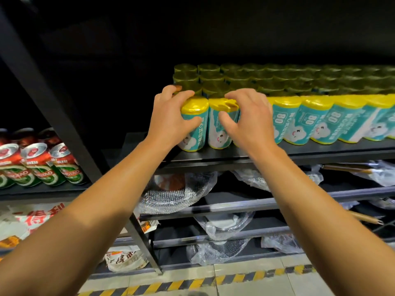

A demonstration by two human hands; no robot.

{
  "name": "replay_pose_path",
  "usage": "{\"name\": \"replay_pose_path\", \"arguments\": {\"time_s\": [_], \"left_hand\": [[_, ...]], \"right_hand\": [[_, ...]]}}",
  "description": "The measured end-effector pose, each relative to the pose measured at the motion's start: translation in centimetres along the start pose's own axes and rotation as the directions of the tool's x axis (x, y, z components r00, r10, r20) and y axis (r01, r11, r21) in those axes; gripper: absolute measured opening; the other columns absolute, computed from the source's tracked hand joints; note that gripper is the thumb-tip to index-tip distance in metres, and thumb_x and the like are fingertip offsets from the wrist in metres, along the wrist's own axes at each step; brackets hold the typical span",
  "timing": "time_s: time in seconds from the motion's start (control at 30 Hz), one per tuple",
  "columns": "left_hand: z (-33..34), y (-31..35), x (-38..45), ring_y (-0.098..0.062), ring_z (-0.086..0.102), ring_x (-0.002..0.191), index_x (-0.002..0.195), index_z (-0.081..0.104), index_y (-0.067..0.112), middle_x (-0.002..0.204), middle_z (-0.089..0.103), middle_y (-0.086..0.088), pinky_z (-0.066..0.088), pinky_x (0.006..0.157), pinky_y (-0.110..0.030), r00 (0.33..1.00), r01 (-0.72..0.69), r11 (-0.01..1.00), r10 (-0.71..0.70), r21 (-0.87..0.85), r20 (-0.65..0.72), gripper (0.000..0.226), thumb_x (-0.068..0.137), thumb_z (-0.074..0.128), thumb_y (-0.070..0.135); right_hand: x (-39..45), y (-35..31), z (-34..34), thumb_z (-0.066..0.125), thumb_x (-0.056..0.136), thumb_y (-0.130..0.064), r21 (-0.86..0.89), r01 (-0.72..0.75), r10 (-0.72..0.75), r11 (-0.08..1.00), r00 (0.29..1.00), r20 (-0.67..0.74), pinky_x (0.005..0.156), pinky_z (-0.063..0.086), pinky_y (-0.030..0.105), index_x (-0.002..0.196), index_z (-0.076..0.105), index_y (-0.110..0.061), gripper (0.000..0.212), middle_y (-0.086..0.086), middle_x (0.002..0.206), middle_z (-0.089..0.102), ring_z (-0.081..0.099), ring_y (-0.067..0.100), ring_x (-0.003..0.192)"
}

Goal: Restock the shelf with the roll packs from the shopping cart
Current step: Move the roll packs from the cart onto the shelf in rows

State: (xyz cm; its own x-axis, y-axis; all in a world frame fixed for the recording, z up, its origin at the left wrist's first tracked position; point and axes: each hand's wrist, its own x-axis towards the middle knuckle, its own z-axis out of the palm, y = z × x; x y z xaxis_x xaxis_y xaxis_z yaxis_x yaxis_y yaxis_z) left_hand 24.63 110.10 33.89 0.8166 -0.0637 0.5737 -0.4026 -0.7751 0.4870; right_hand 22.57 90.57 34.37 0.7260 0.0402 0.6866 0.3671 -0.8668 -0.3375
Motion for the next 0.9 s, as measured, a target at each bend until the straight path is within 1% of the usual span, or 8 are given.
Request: {"name": "replay_pose_path", "arguments": {"time_s": [0.1, 0.17, 0.23, 0.33, 0.63, 0.77, 0.83, 0.9], "left_hand": [[0.3, -0.1, 0.4, -0.026, 0.041, 0.123, 0.141, 0.053, 0.018, 0.132, 0.052, -0.006, 0.033, 0.102, -0.028, 0.999, 0.014, 0.999, -0.016, 0.042, 0.045, 0.069, 0.079, 0.078, 0.034], [0.7, -0.2, 0.1, -0.026, 0.044, 0.121, 0.140, 0.054, 0.015, 0.130, 0.055, -0.005, 0.030, 0.097, -0.024, 0.998, 0.053, 0.999, -0.053, 0.002, 0.027, 0.067, 0.080, 0.079, 0.032], [1.2, -0.3, -0.4, -0.028, 0.045, 0.122, 0.137, 0.057, 0.012, 0.131, 0.056, -0.006, 0.032, 0.101, -0.027, 0.998, 0.062, 0.998, -0.063, -0.020, -0.006, 0.063, 0.081, 0.079, 0.029], [1.6, 0.0, -0.7, -0.030, 0.046, 0.122, 0.136, 0.058, 0.010, 0.131, 0.057, -0.008, 0.034, 0.104, -0.033, 0.997, 0.074, 0.997, -0.075, -0.020, -0.034, 0.061, 0.081, 0.079, 0.026], [1.6, 0.6, -0.7, -0.026, 0.045, 0.122, 0.139, 0.056, 0.013, 0.134, 0.054, -0.004, 0.031, 0.100, -0.025, 0.989, 0.143, 0.989, -0.142, 0.027, -0.032, 0.063, 0.083, 0.078, 0.029], [1.4, 0.9, -0.7, -0.024, 0.044, 0.122, 0.142, 0.053, 0.014, 0.136, 0.053, -0.002, 0.028, 0.098, -0.022, 0.988, 0.156, 0.986, -0.156, 0.066, -0.006, 0.063, 0.085, 0.076, 0.031], [1.1, 1.0, -0.7, -0.026, 0.044, 0.123, 0.143, 0.052, 0.014, 0.138, 0.051, -0.004, 0.028, 0.099, -0.023, 0.988, 0.152, 0.984, -0.154, 0.092, 0.020, 0.067, 0.082, 0.077, 0.029], [0.8, 1.0, -0.6, -0.028, 0.043, 0.125, 0.145, 0.049, 0.013, 0.139, 0.048, -0.006, 0.031, 0.103, -0.028, 0.985, 0.153, 0.982, -0.161, 0.107, 0.065, 0.074, 0.077, 0.078, 0.022]], "right_hand": [[2.9, 0.9, -0.4, 0.062, 0.089, -0.049, -0.200, 0.063, -0.018, 0.978, 0.975, 0.220, 0.117, 0.027, 0.051, 0.137, 0.056, -0.022, 0.055, 0.002, 0.133, 0.059, 0.050, 0.028, 0.129], [3.6, 1.4, -0.3, 0.059, 0.090, -0.056, -0.310, 0.109, 0.003, 0.945, 0.940, 0.341, 0.114, 0.026, 0.053, 0.141, 0.052, -0.024, 0.061, 0.003, 0.132, 0.060, 0.050, 0.031, 0.127], [3.5, 1.8, -0.1, 0.056, 0.091, -0.058, -0.337, 0.164, -0.026, 0.927, 0.925, 0.380, 0.108, 0.031, 0.049, 0.142, 0.052, -0.025, 0.061, 0.003, 0.127, 0.063, 0.053, 0.031, 0.122], [3.5, 2.5, -0.3, 0.059, 0.092, -0.057, -0.278, 0.198, -0.081, 0.940, 0.920, 0.383, 0.103, 0.033, 0.045, 0.142, 0.053, -0.025, 0.060, 0.000, 0.128, 0.064, 0.054, 0.030, 0.120], [4.0, 2.7, -1.3, 0.062, 0.093, -0.051, -0.197, 0.221, -0.108, 0.955, 0.879, 0.465, 0.101, 0.038, 0.045, 0.143, 0.050, -0.030, 0.055, -0.002, 0.136, 0.061, 0.048, 0.033, 0.122], [3.7, 2.9, -1.5, 0.064, 0.092, -0.050, -0.227, 0.274, -0.121, 0.935, 0.844, 0.523, 0.105, 0.035, 0.045, 0.151, 0.037, -0.030, 0.068, -0.002, 0.143, 0.054, 0.043, 0.032, 0.130], [4.2, 3.2, -2.0, 0.067, 0.091, -0.037, -0.142, 0.248, -0.127, 0.958, 0.815, 0.565, 0.109, 0.035, 0.045, 0.156, 0.029, -0.029, 0.076, 0.001, 0.150, 0.048, 0.041, 0.032, 0.135], [5.0, 3.6, -2.5, 0.065, 0.090, -0.017, -0.019, 0.133, -0.101, 0.991, 0.831, 0.547, 0.110, 0.039, 0.044, 0.156, 0.032, -0.026, 0.074, 0.004, 0.152, 0.047, 0.042, 0.032, 0.138]]}}
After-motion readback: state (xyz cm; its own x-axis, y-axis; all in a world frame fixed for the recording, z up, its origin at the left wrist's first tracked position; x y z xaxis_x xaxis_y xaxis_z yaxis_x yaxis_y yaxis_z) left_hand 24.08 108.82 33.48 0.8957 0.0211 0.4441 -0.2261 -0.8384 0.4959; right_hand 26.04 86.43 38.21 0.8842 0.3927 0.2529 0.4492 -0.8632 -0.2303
